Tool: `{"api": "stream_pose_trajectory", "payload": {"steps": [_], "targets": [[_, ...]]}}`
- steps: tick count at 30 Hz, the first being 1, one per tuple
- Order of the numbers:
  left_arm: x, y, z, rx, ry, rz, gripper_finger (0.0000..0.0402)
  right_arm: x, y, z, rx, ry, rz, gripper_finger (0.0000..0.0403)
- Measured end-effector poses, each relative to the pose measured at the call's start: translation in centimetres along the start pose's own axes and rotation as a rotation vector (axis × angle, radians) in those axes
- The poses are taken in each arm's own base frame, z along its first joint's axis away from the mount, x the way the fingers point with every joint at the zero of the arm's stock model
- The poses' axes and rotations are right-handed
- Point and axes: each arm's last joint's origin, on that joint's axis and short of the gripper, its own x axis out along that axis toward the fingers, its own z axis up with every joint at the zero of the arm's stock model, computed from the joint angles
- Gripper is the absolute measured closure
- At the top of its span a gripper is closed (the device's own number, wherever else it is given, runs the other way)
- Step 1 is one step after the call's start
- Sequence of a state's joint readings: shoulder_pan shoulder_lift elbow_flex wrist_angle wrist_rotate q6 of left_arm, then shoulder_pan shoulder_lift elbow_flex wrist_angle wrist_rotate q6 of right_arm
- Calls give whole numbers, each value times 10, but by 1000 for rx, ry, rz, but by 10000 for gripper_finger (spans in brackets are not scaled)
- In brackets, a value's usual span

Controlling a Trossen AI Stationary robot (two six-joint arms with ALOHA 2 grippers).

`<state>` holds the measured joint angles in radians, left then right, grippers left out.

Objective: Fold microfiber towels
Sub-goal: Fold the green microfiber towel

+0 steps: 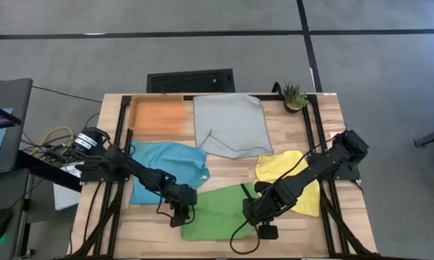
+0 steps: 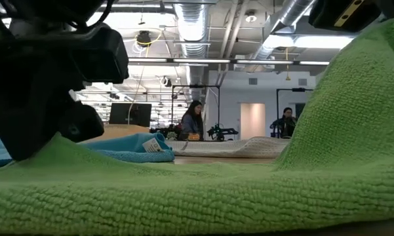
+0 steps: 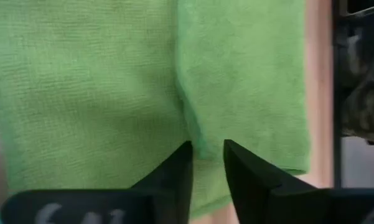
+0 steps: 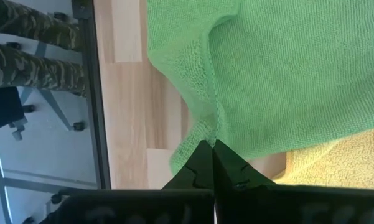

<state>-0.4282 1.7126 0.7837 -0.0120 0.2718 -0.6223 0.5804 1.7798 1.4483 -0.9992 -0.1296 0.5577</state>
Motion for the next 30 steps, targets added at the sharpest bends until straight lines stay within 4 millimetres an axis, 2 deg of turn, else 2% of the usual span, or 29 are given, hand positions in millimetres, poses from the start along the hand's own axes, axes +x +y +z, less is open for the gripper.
{"api": "stream_pose_trajectory", "payload": {"steps": [5,10,24,30], "targets": [[-7,-4,2,2,-22,-8,374,0,0,0,1,5,-3,397],[-10,-7,6,24,-75,-13,392,0,-1,-1,3,9,-6,397],[-6,-5,5,-4,-58,-19,400,-1,-5,2,6,6,-7,397],[-8,-5,6,-73,-57,-24,401,-3,-7,2,2,-1,-10,397]]}}
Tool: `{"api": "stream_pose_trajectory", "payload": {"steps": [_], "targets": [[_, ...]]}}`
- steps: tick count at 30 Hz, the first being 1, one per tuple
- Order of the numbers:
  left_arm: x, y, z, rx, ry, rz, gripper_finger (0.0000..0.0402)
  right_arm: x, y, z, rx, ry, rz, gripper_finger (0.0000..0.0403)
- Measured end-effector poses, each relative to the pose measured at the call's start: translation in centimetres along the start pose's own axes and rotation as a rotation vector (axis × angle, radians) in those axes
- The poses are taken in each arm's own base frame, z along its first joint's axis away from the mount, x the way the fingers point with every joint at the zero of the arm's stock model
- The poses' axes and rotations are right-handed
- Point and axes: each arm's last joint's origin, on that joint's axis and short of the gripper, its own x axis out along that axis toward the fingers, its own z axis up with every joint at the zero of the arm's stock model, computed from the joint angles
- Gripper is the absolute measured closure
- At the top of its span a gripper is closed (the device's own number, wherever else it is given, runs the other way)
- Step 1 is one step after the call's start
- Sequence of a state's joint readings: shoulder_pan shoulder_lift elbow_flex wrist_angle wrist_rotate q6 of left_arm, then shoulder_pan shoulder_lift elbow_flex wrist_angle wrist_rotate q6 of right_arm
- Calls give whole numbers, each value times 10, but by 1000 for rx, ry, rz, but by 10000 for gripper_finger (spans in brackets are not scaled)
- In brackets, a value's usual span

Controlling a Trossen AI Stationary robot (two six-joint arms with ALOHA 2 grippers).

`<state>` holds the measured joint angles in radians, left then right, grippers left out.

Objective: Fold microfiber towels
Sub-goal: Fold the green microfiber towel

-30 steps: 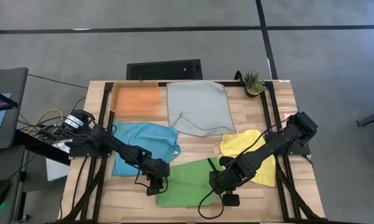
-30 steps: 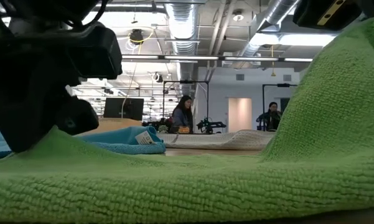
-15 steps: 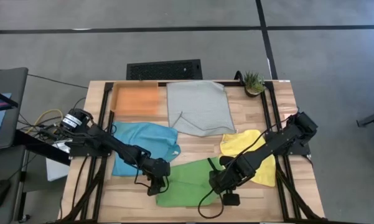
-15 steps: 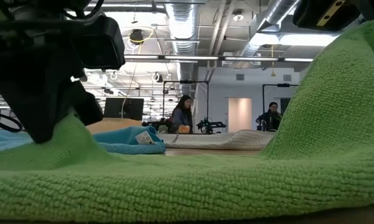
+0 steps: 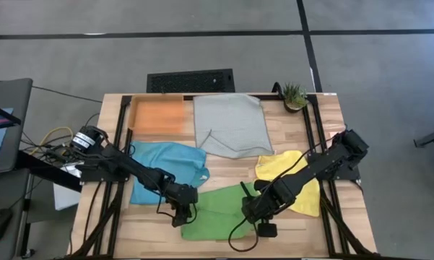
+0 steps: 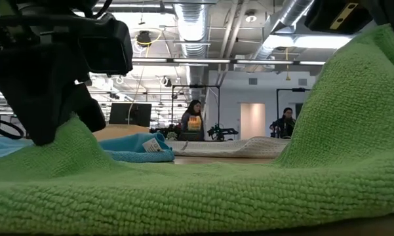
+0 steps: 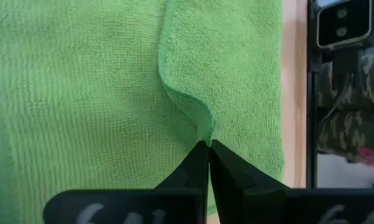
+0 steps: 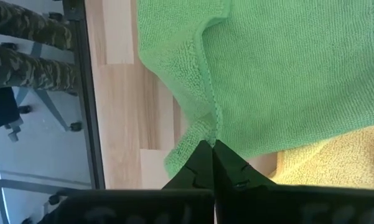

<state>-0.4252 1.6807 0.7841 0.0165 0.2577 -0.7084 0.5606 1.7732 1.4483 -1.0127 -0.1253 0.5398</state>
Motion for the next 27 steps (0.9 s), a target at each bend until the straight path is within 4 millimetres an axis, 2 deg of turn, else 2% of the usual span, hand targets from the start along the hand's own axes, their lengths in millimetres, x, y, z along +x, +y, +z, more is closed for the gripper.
{"api": "stream_pose_trajectory", "payload": {"steps": [3,8,15,20,24,27], "targets": [[-7,-5,1,-24,-17,-15,401,-8,0,-2,-14,-18,6,399],[-32,-18,0,-44,-71,-2,401,-21,-2,-7,-20,-40,-2,398],[-63,-32,-12,-139,-152,92,401,-18,-9,-10,-11,14,-74,398],[-73,-41,-17,-180,-215,95,401,-21,-19,-8,-4,4,-130,399],[-75,-50,-17,-185,-222,83,401,-34,-21,-16,-3,18,-139,399],[-83,-61,-9,-131,-276,78,401,-41,-24,-22,-4,17,-167,398]]}}
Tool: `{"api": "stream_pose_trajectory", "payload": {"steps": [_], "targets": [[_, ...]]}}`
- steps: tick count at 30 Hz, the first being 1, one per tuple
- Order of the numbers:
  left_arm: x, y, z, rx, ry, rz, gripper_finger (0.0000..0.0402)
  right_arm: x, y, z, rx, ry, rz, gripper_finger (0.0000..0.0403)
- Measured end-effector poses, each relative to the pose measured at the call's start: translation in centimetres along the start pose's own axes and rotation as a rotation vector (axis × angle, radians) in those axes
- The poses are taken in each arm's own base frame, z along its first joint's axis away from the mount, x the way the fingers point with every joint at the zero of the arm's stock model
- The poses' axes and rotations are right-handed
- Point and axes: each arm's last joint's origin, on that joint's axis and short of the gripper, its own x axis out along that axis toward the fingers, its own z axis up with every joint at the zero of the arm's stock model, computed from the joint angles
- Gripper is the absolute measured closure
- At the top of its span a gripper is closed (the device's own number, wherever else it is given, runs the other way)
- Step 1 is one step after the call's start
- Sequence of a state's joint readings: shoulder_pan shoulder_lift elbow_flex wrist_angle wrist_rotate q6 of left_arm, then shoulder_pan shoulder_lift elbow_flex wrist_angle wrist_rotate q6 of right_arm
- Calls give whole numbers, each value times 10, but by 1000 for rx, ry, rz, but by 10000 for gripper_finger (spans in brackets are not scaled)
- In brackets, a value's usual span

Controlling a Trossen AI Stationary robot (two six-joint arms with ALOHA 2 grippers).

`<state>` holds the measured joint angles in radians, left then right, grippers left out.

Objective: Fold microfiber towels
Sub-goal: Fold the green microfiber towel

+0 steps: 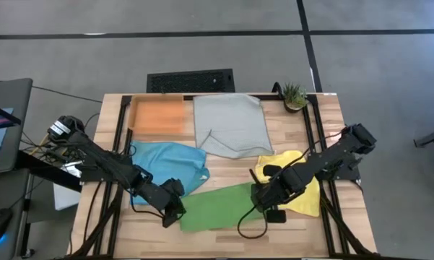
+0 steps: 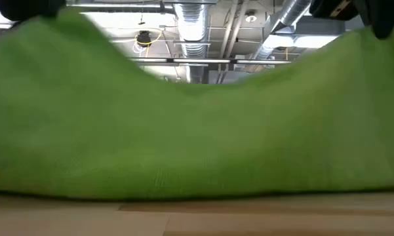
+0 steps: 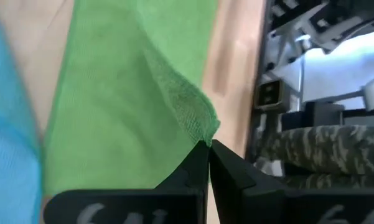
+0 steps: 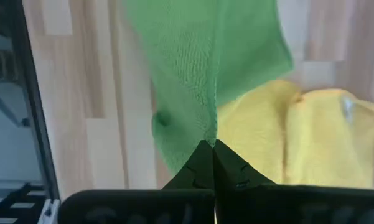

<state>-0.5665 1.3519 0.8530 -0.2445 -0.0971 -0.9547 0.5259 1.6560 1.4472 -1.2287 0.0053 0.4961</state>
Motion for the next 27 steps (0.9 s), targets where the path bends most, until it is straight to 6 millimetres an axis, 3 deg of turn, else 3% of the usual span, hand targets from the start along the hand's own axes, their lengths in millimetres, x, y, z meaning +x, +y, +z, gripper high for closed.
{"api": "stream_pose_trajectory", "payload": {"steps": [5,10,19,27], "targets": [[-19,-2,24,40,-34,112,401,-17,-18,-6,31,-55,-117,399],[-44,5,52,54,-57,288,401,-23,-45,-4,102,-60,-234,399],[-92,10,110,116,-187,454,401,-33,-97,-3,101,5,-400,398],[-136,13,153,179,-315,523,401,-82,-133,-9,176,-55,-555,401]]}}
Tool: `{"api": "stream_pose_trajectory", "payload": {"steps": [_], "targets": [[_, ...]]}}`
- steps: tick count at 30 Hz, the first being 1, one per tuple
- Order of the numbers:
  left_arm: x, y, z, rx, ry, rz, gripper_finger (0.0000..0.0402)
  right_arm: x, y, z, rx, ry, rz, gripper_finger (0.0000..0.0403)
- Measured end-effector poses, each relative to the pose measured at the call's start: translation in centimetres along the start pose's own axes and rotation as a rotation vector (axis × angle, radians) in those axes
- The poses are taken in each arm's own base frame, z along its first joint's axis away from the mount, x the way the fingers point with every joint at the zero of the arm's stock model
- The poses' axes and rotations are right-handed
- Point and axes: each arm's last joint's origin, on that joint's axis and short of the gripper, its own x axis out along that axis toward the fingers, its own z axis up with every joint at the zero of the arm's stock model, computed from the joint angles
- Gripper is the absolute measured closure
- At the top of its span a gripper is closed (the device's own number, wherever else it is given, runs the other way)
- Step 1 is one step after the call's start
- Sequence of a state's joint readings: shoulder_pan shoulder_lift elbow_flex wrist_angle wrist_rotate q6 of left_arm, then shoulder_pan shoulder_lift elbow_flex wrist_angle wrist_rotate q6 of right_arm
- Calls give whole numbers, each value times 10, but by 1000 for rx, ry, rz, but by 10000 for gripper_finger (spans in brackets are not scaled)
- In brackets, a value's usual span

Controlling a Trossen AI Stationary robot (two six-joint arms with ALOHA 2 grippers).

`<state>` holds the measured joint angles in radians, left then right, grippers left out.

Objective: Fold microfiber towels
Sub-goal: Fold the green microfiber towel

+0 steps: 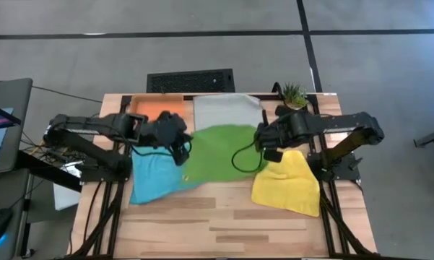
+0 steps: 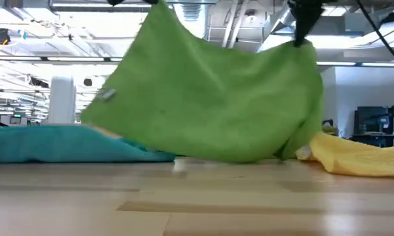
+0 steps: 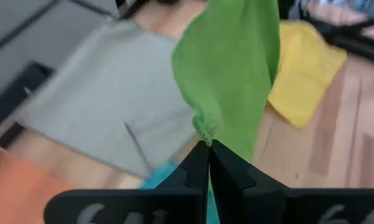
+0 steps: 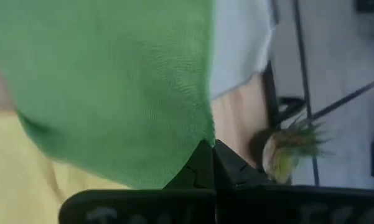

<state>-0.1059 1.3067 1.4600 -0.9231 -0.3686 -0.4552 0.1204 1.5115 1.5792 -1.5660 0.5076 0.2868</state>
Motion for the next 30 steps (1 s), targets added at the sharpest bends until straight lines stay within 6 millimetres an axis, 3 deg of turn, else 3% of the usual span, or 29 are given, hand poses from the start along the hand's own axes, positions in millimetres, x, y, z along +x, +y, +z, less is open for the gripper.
{"api": "stream_pose_trajectory", "payload": {"steps": [3,8,22,26,30], "targets": [[-4,3,4,15,-2,-7,401,-11,-5,-1,-1,-52,16,401],[-8,-6,-4,35,81,-84,401,-22,5,-7,-28,-78,41,401],[-6,-71,-55,40,368,-201,401,-46,69,-34,-115,-49,315,401],[1,-90,-70,66,422,-202,401,-53,78,-39,-151,-77,335,401],[2,-93,-70,72,374,-168,401,-51,74,-39,-148,-91,284,401]]}}
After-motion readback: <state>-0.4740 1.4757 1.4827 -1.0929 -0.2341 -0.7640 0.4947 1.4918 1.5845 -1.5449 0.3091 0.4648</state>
